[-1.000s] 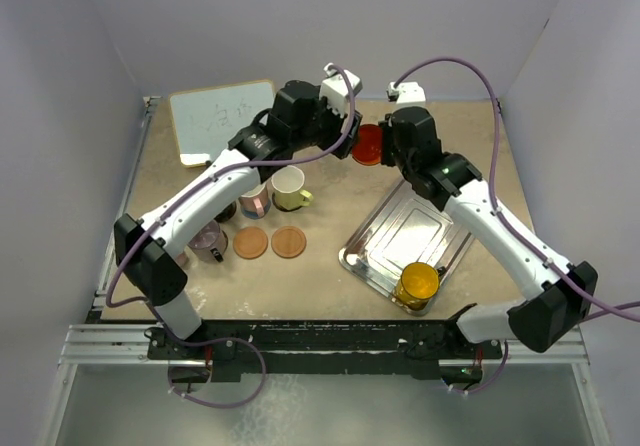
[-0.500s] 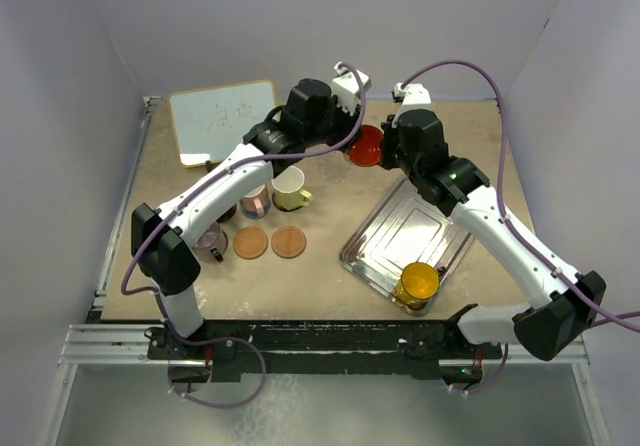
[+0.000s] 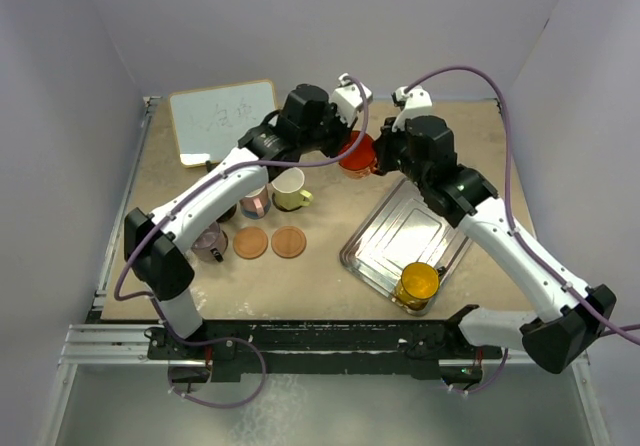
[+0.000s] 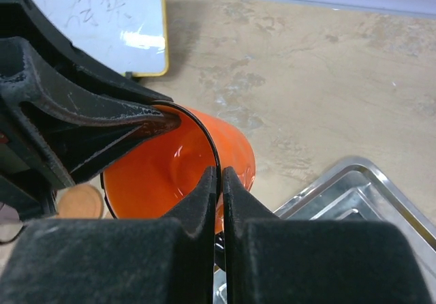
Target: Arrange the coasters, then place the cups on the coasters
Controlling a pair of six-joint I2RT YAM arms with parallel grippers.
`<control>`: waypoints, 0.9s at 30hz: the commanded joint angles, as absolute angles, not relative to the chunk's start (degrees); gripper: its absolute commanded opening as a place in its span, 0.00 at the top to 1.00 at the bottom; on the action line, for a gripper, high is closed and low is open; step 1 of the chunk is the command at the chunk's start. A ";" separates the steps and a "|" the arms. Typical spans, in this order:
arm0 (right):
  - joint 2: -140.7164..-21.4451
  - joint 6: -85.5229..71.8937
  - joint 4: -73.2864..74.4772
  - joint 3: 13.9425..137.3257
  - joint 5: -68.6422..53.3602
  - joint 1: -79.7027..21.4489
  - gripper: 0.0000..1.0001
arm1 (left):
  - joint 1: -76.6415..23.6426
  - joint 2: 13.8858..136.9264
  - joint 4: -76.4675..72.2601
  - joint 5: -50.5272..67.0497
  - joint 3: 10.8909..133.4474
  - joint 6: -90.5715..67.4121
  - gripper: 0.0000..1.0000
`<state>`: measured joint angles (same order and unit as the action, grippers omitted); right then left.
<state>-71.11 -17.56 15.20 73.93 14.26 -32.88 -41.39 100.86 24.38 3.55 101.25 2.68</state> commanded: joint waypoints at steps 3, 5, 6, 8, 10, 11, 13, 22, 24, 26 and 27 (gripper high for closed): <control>-64.75 -7.57 13.84 72.23 12.33 -32.09 0.93 | -39.51 89.61 22.57 2.73 95.71 12.14 0.97; -63.36 -3.56 15.20 71.86 10.80 -31.81 0.89 | -38.43 87.33 25.00 3.33 93.09 14.03 0.97; -62.67 -0.94 16.15 71.65 9.91 -31.62 0.87 | -37.79 85.76 26.30 3.73 91.81 14.89 0.97; -60.81 2.17 17.00 70.31 6.89 -31.19 0.79 | -36.08 83.78 28.52 4.84 88.93 16.47 0.97; -58.70 5.77 17.09 68.16 3.60 -30.84 0.64 | -33.54 80.75 30.81 7.04 86.03 17.83 0.97; -57.60 6.86 17.21 66.99 2.59 -30.71 0.59 | -32.20 79.52 31.68 8.16 84.76 18.35 0.97; -55.75 8.87 17.51 64.81 0.53 -30.27 0.51 | -29.88 77.10 33.52 9.83 81.87 19.81 0.97; -53.98 11.99 24.73 60.32 -12.30 -23.46 0.37 | -25.70 68.44 36.08 10.07 67.65 24.32 0.97; -54.17 12.57 25.80 59.78 -15.50 -21.77 0.36 | -24.77 67.27 35.75 10.45 65.07 23.90 0.97; -54.64 12.78 26.89 59.89 -16.94 -20.49 0.35 | -23.28 66.15 35.15 11.46 62.62 23.60 0.97; -55.06 12.85 27.30 59.99 -17.44 -20.07 0.34 | -22.43 65.76 34.33 12.19 61.30 23.56 0.97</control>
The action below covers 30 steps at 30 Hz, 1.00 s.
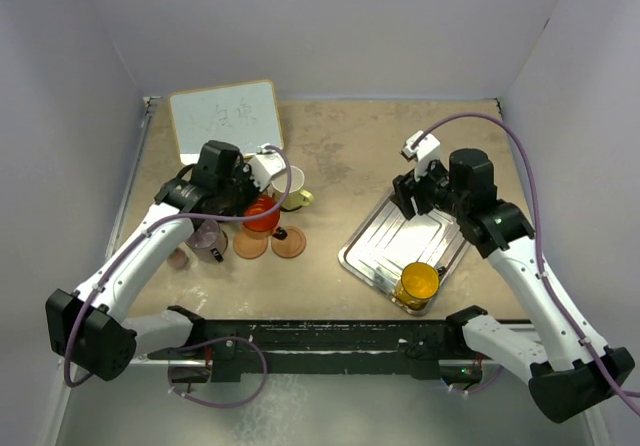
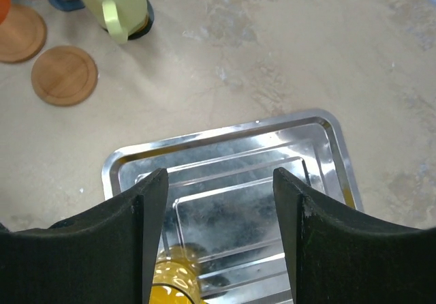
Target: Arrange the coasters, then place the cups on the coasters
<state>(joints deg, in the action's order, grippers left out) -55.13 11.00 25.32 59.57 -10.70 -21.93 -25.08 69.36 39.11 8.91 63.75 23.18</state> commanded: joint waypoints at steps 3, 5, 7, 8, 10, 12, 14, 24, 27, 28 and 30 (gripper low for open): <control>-55.73 13.07 27.94 60.06 -18.17 -19.65 0.32 | -19.91 65.68 33.10 13.80 58.22 23.62 0.97; -56.16 13.10 28.08 59.95 -18.63 -19.58 0.31 | -18.28 66.23 32.33 15.73 56.42 23.33 0.97; -56.57 13.16 28.15 60.03 -18.51 -19.60 0.31 | -17.38 66.87 31.24 17.26 54.99 23.06 0.97; -56.74 13.18 28.15 60.03 -18.30 -19.58 0.31 | -17.19 67.27 30.79 17.63 54.49 22.96 0.97; -56.86 13.11 28.26 60.05 -18.01 -19.59 0.31 | -16.74 67.94 29.88 17.71 53.44 22.83 0.97; -57.00 13.29 28.30 59.93 -17.87 -19.57 0.31 | -16.00 68.23 28.17 17.58 52.06 22.68 0.97; -56.87 13.36 28.23 59.87 -17.89 -19.49 0.31 | -15.14 68.48 26.29 17.79 51.00 22.95 0.97; -57.03 13.44 28.13 59.58 -17.52 -19.51 0.30 | -12.26 71.74 22.84 19.93 49.06 23.91 0.97; -57.47 13.42 28.34 59.64 -17.63 -19.51 0.30 | -11.97 71.81 22.40 20.08 48.59 24.05 0.97; -57.62 13.44 28.50 59.70 -17.66 -19.50 0.30 | -11.73 71.85 22.18 20.06 48.39 24.14 0.97; -57.95 13.41 28.65 59.82 -17.74 -19.50 0.30 | -11.40 71.96 21.98 20.27 48.18 24.29 0.97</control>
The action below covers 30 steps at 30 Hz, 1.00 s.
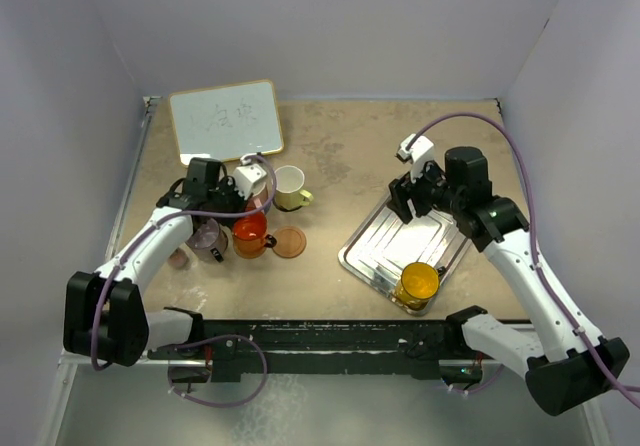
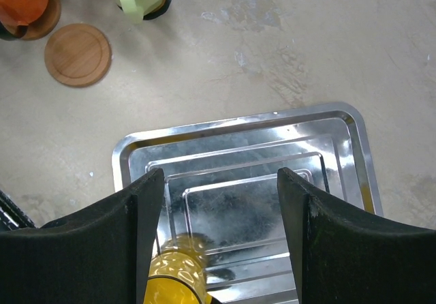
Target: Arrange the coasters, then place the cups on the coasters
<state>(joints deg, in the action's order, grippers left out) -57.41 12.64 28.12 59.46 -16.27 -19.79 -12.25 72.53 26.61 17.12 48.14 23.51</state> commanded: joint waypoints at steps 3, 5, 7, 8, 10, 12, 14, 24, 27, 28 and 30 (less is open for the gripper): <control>-58.17 13.42 28.83 59.92 -17.99 -19.46 0.30 | -11.19 72.45 22.14 20.67 47.75 24.60 0.97; -58.27 13.46 28.89 59.92 -17.93 -19.47 0.30 | -11.09 72.60 22.03 20.95 47.43 24.57 0.97; -58.35 13.47 28.92 59.89 -17.94 -19.47 0.30 | -11.07 72.83 21.99 21.05 47.17 24.69 0.97; -58.40 13.53 28.92 59.94 -18.01 -19.51 0.30 | -11.01 72.85 21.99 21.01 47.03 24.77 0.97; -58.42 13.47 28.96 59.94 -17.95 -19.51 0.30 | -10.99 72.91 22.04 21.02 46.81 24.87 0.97; -58.53 13.53 28.99 60.01 -17.96 -19.51 0.30 | -10.86 72.89 21.87 20.89 46.60 25.00 0.97; -58.62 13.58 29.05 59.97 -17.96 -19.50 0.30 | -10.83 72.89 21.72 20.85 46.40 24.98 0.97; -59.14 13.80 29.32 60.07 -17.58 -19.49 0.30 | -10.77 74.45 21.51 21.62 45.56 25.59 0.97; -59.28 13.87 29.43 60.04 -17.56 -19.50 0.30 | -10.71 74.44 21.45 21.50 45.43 26.02 0.97; -59.31 13.91 29.44 60.03 -17.52 -19.49 0.30 | -10.72 74.43 21.45 21.37 45.44 26.21 0.97; -59.32 13.97 29.44 60.04 -17.47 -19.48 0.30 | -10.72 74.54 21.50 21.02 45.42 26.70 0.94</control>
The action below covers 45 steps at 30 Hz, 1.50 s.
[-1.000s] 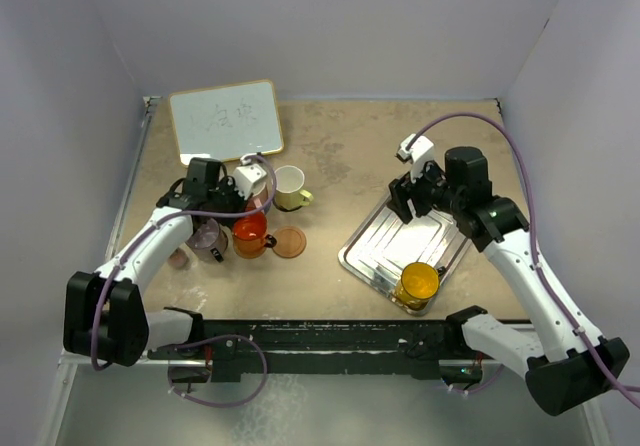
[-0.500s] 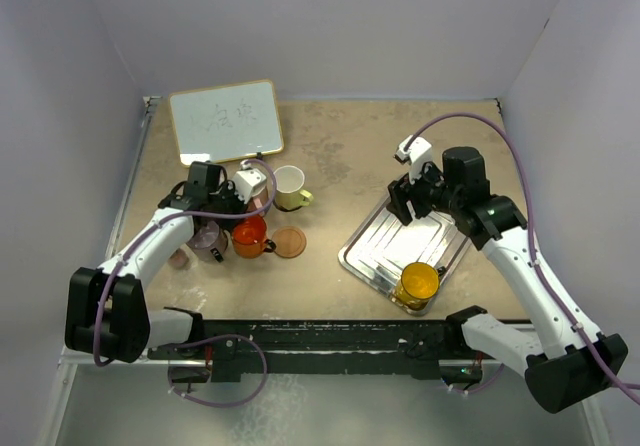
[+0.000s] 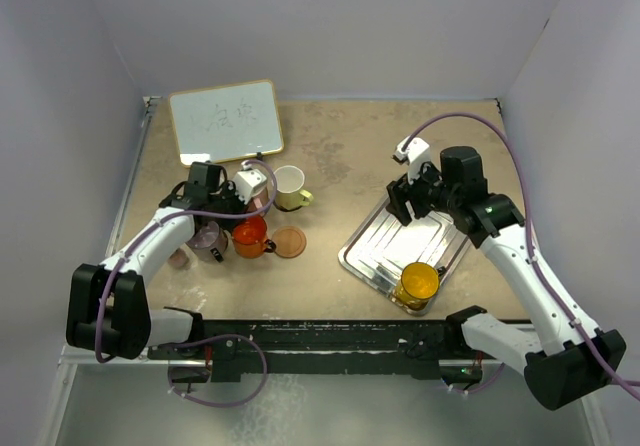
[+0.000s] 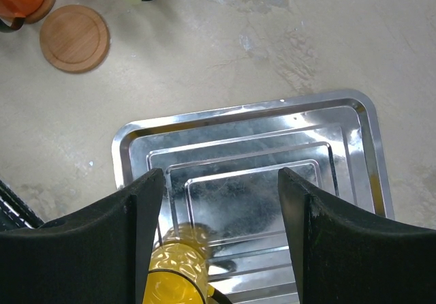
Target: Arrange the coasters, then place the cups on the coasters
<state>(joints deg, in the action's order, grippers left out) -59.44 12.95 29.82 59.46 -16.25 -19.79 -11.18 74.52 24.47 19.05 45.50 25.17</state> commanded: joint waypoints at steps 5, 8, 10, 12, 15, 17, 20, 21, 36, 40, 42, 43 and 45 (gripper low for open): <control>-59.56 14.86 29.74 60.25 -17.00 -19.47 0.29 | -10.72 74.36 22.64 20.06 45.62 28.01 0.84; -60.15 15.59 31.08 60.93 -16.86 -19.48 0.30 | -10.71 74.12 23.08 19.28 45.79 28.59 0.77; -61.01 16.37 33.09 61.75 -16.90 -19.51 0.30 | -10.70 74.04 23.35 19.00 45.99 28.84 0.74; -62.17 18.67 35.64 62.84 -17.19 -19.48 0.31 | -10.72 73.72 23.82 19.10 46.44 28.99 0.71; -64.26 22.60 44.11 64.45 -18.75 -19.51 0.31 | -10.72 72.81 25.49 19.61 47.70 29.23 0.67; -65.07 25.76 48.94 64.57 -16.84 -19.51 0.32 | -10.68 71.18 26.93 20.09 48.86 29.22 0.65; -63.71 30.04 54.49 63.55 -14.35 -19.51 0.34 | -10.72 68.87 28.60 21.87 50.49 28.60 0.62; -62.72 31.37 56.01 63.02 -13.91 -19.49 0.33 | -10.79 68.29 29.25 22.89 51.04 28.38 0.61; -61.20 40.45 59.97 48.94 -5.94 -19.42 0.37 | -10.96 64.82 29.82 30.94 54.48 26.99 0.26; -63.66 39.61 56.78 47.30 -5.67 -19.40 0.44 | -10.99 63.50 28.22 31.66 53.65 26.21 0.24; -64.78 39.32 55.94 47.24 -6.04 -19.38 0.49 | -11.05 63.25 27.88 32.02 53.46 26.09 0.23; -65.12 39.29 55.53 47.16 -6.29 -19.42 0.51 | -11.07 63.21 27.80 31.96 53.44 26.04 0.23; -65.78 39.20 54.87 47.03 -6.67 -19.42 0.56 | -11.16 63.37 27.55 31.86 53.41 25.85 0.23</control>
<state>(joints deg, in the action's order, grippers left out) -65.21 38.94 57.19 47.22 -6.74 -19.68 -11.11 64.49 30.44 29.41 52.42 26.59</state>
